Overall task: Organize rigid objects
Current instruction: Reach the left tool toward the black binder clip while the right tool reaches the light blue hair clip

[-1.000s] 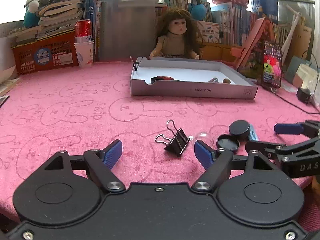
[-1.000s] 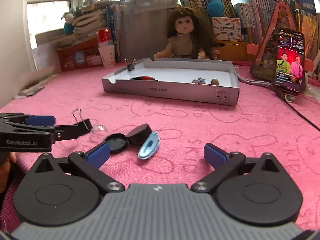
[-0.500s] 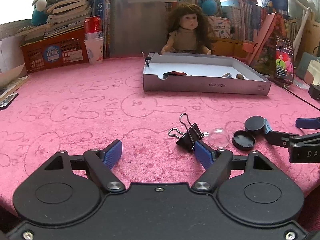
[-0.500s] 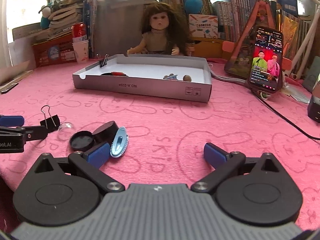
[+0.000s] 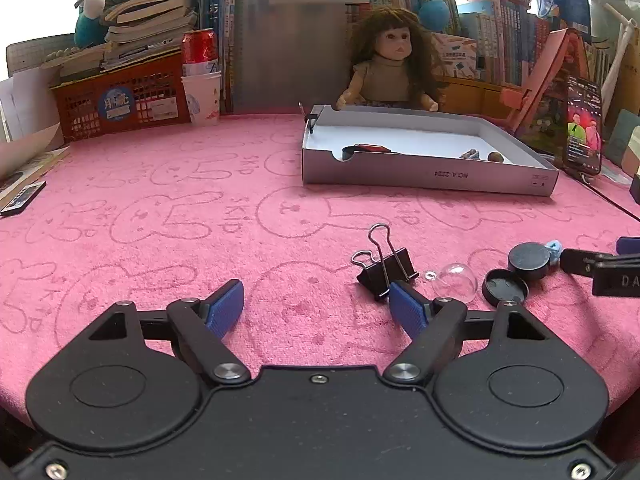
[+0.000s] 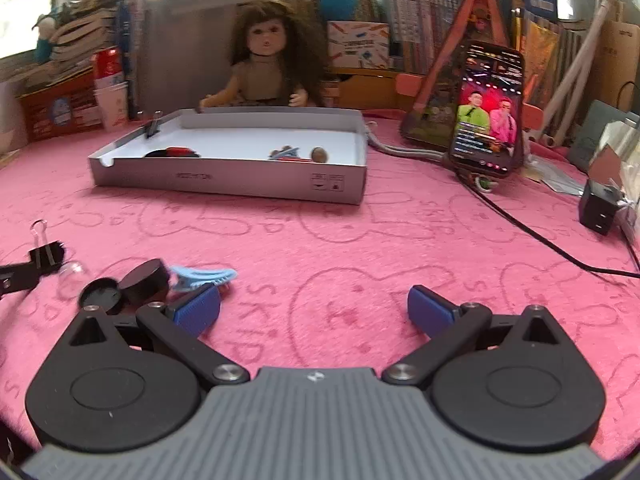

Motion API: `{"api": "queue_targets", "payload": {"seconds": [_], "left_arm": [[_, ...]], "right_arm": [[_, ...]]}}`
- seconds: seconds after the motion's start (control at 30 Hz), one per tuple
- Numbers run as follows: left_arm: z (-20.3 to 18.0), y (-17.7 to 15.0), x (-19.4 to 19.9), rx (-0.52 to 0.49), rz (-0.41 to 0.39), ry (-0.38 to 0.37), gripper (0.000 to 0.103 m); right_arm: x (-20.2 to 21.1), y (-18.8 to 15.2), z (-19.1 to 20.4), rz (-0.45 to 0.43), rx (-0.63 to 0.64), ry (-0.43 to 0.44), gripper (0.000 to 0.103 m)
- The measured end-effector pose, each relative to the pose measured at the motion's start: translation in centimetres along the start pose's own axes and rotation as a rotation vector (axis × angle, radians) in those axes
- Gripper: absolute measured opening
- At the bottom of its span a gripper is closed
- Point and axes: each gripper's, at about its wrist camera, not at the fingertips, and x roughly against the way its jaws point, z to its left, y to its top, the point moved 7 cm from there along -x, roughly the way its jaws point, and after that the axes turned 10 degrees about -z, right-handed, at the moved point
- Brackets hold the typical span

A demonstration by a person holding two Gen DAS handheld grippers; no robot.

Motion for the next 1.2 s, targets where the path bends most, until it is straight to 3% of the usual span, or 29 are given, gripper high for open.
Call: {"api": "queue_targets", "payload": {"seconds": [0.13,0.3,0.43,0.57,0.73,0.9,1.07,1.2], "left_arm": [[0.1,0.2,0.2,0.017,-0.009,0.002,0.078],[-0.9,0.8,1.0,0.005,-0.045,-0.055,0.078],[-1.7,0.9,0.7,-0.005,-0.041,-0.063,0.077],[-2.1,0.9,0.3,0.01,-0.026,-0.071,0.075],[-2.2,0.6,-0.1,0.011,-0.013,-0.067,0.073],[-2.1,0.5,-0.4,0.025,-0.007,-0.061,0.072],[-2.3,0.7,-0.7,0.057,-0.007,-0.057,0.071],[-2.4,0.9,-1.0,0.039,-0.007,-0.017,0.055]], "right_arm": [[0.0,0.1,-0.2,-0.007,-0.018,-0.01,0.103],[1.1,0.1,1.8,-0.044,0.039,0.158,0.103],[1.2,0.2,3.1,-0.041,0.165,0.206,0.103],[0.5,0.6,3.5,-0.037,0.235,0.22,0.094],[-0.5,1.0,3.3,-0.011,0.176,0.254,0.083],[-0.9,0.9,3.6,-0.005,0.118,0.237,0.078],[-0.6,0.9,3.5,-0.018,0.021,0.154,0.07],[-0.3,0.8,3.6,-0.04,-0.037,0.114,0.066]]}}
